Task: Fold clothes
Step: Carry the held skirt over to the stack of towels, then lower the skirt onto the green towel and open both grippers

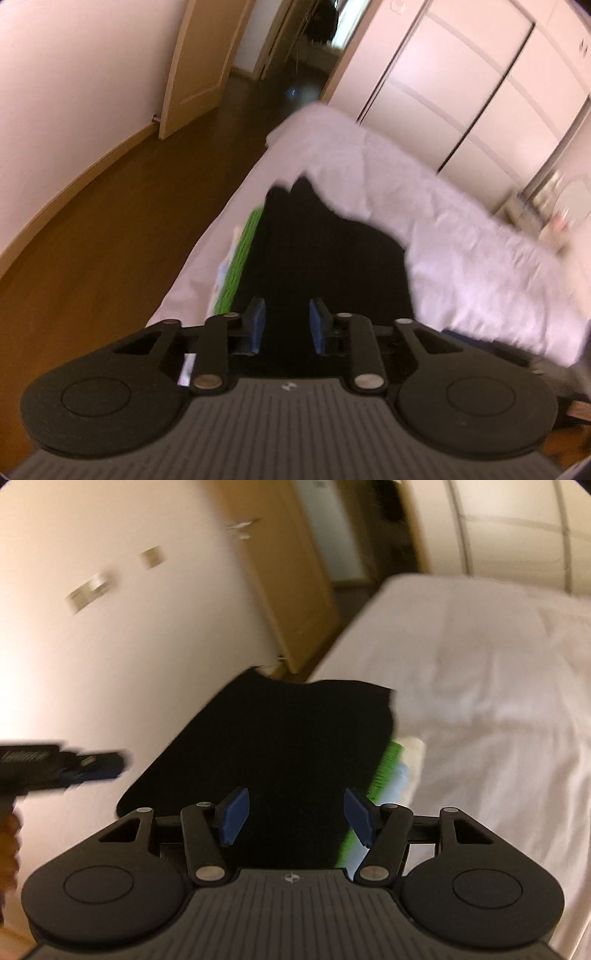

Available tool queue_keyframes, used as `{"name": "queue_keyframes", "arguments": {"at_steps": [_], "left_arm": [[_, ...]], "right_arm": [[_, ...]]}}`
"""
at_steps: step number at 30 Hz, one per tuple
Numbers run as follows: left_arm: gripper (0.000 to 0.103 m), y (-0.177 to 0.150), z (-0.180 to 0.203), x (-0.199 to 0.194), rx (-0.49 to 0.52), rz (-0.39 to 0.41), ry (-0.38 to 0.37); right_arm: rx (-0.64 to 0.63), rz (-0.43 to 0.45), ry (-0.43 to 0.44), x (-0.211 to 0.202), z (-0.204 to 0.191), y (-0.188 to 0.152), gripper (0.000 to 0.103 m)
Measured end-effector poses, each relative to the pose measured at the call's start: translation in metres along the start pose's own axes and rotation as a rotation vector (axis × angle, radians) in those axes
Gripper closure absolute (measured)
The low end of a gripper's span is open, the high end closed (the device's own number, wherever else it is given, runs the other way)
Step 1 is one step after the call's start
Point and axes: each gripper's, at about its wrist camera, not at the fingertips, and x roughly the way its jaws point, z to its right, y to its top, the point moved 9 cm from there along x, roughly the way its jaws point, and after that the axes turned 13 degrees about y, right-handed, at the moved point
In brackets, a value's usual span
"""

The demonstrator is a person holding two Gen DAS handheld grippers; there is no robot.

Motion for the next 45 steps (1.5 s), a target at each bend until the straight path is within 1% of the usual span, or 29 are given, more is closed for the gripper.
{"name": "queue_keyframes", "arguments": {"at_steps": [1,4,6,8,10,12,14,17,19,22,23,24,25,28,30,32,33,34,35,37,39,40,41,43,45], "left_arm": [[0.091,-0.009,-0.003,0.009,0.007,-0.018,0.014],[0.090,-0.027,-0.011,0.023,0.014,-0.011,0.017],[0.091,-0.035,-0.017,0.027,0.007,-0.002,0.015],[0.095,-0.041,-0.023,0.032,0.002,-0.002,0.016],[0.097,-0.048,-0.026,0.037,0.014,-0.003,0.032],[0.097,-0.050,-0.024,0.037,-0.004,-0.008,0.034],[0.098,-0.047,-0.024,0.034,-0.020,-0.021,0.031],[0.098,-0.038,-0.023,0.023,-0.013,-0.029,0.032],[0.098,-0.029,-0.023,0.013,-0.005,-0.024,0.031],[0.097,-0.010,-0.018,0.002,-0.014,0.000,0.008],[0.092,-0.004,-0.017,-0.003,-0.008,0.016,0.003],[0.090,0.003,-0.016,-0.006,0.003,0.031,0.002],[0.088,0.010,-0.014,-0.007,0.015,0.039,-0.002],[0.088,0.031,-0.007,0.003,0.045,0.065,-0.013],[0.088,0.041,-0.001,0.017,0.067,0.062,-0.021],[0.088,0.042,0.002,0.039,0.093,0.038,0.000],[0.085,0.039,0.001,0.052,0.107,0.019,0.020],[0.081,0.035,-0.001,0.060,0.109,0.005,0.034],[0.080,0.034,-0.004,0.062,0.096,0.003,0.035],[0.080,0.033,-0.009,0.064,0.071,-0.001,0.038],[0.082,0.035,-0.012,0.056,0.058,0.001,0.039],[0.086,0.037,-0.012,0.048,0.058,0.009,0.038],[0.088,0.037,-0.011,0.039,0.063,0.020,0.035],[0.088,0.036,-0.009,0.018,0.082,0.045,0.017],[0.088,0.028,-0.006,0.000,0.090,0.048,-0.015]], "right_arm": [[-0.050,-0.013,-0.001,0.005,-0.007,-0.003,0.050],[-0.179,-0.042,-0.007,0.023,-0.021,-0.018,0.050],[-0.226,-0.056,-0.013,0.027,-0.025,-0.026,0.050],[-0.279,-0.084,-0.029,0.036,-0.027,-0.033,0.050],[-0.339,-0.114,-0.044,0.045,-0.029,-0.041,0.049],[-0.392,-0.139,-0.055,0.050,-0.031,-0.049,0.048],[-0.407,-0.153,-0.060,0.052,-0.033,-0.052,0.046],[-0.379,-0.171,-0.061,0.053,-0.032,-0.044,0.043],[-0.328,-0.168,-0.037,0.047,-0.032,-0.033,0.043],[-0.240,-0.113,-0.002,0.033,-0.027,-0.008,0.044],[-0.216,-0.089,0.004,0.028,-0.025,0.001,0.044],[-0.193,-0.068,0.004,0.027,-0.020,0.011,0.044],[-0.170,-0.049,0.002,0.027,-0.015,0.021,0.044],[-0.100,-0.005,-0.010,0.033,0.003,0.046,0.044],[-0.073,-0.008,-0.031,0.045,0.015,0.054,0.044],[-0.062,-0.031,-0.040,0.055,0.022,0.051,0.046],[-0.055,-0.069,-0.041,0.063,0.023,0.043,0.047],[-0.049,-0.118,-0.041,0.071,0.024,0.033,0.045],[-0.060,-0.134,-0.047,0.074,0.022,0.028,0.045],[-0.099,-0.139,-0.064,0.074,0.015,0.021,0.044],[-0.087,-0.128,-0.051,0.069,0.011,0.024,0.044],[-0.074,-0.114,-0.040,0.064,0.009,0.026,0.045],[-0.059,-0.098,-0.030,0.057,0.008,0.028,0.045],[-0.049,-0.069,-0.017,0.041,0.002,0.027,0.047],[-0.051,-0.068,-0.004,0.028,-0.007,0.020,0.051]]}}
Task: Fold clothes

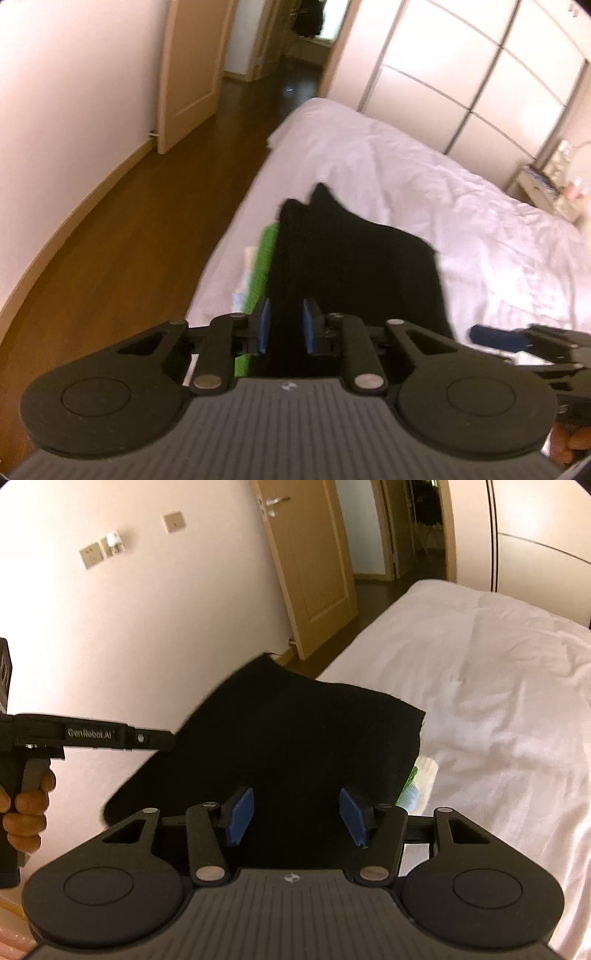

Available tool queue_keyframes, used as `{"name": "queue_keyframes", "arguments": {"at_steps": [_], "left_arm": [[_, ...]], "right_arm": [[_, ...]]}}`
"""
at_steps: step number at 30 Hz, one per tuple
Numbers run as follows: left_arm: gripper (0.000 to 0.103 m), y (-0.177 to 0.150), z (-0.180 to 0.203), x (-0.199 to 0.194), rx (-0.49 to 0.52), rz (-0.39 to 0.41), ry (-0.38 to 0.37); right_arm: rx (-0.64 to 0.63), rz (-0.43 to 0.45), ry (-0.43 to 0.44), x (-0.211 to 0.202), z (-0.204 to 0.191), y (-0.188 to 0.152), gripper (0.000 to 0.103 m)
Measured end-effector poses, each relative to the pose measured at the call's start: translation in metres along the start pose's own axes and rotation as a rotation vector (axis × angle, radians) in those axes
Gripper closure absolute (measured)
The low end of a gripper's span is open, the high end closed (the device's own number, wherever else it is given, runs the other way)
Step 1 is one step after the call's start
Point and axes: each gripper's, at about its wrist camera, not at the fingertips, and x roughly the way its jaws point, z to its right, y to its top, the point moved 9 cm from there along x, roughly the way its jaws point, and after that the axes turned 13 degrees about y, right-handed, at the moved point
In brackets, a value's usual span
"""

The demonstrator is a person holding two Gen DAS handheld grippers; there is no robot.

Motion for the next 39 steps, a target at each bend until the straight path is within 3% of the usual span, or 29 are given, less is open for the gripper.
{"name": "queue_keyframes", "arguments": {"at_steps": [3,8,14,18,20,23,25,30,34,37,39], "left_arm": [[0.088,-0.023,0.007,-0.009,0.036,-0.020,-0.011],[0.092,-0.061,0.003,0.013,0.027,-0.083,0.055],[0.094,-0.072,0.007,0.019,0.076,-0.054,0.103],[0.094,-0.061,0.006,-0.002,0.038,-0.073,0.159],[0.083,-0.054,0.012,-0.023,0.036,-0.072,0.186],[0.074,-0.044,0.019,-0.062,0.038,-0.067,0.237],[0.067,-0.040,0.022,-0.088,0.028,-0.075,0.273],[0.049,-0.032,0.040,-0.148,-0.009,-0.043,0.324],[0.033,-0.033,0.062,-0.190,-0.012,-0.005,0.372],[0.021,-0.039,0.080,-0.214,-0.026,0.013,0.413],[0.019,-0.046,0.093,-0.226,-0.052,0.015,0.426]], "right_arm": [[-0.015,-0.018,0.010,-0.014,-0.015,-0.015,0.054],[-0.111,-0.124,-0.054,0.002,-0.026,-0.044,0.058],[-0.230,-0.201,-0.127,0.026,-0.026,-0.062,0.054],[-0.251,-0.202,-0.120,0.021,-0.031,-0.058,0.050],[-0.208,-0.167,-0.101,0.007,-0.032,-0.050,0.051],[-0.100,-0.112,-0.075,-0.021,-0.033,-0.034,0.044],[-0.040,-0.086,-0.057,-0.042,-0.034,-0.026,0.029],[0.072,-0.035,-0.002,-0.090,-0.037,-0.016,0.014],[0.088,-0.014,0.033,-0.123,-0.039,-0.015,0.003],[0.067,-0.003,0.052,-0.147,-0.041,-0.018,0.002],[0.057,-0.007,0.058,-0.163,-0.039,-0.022,0.002]]}}
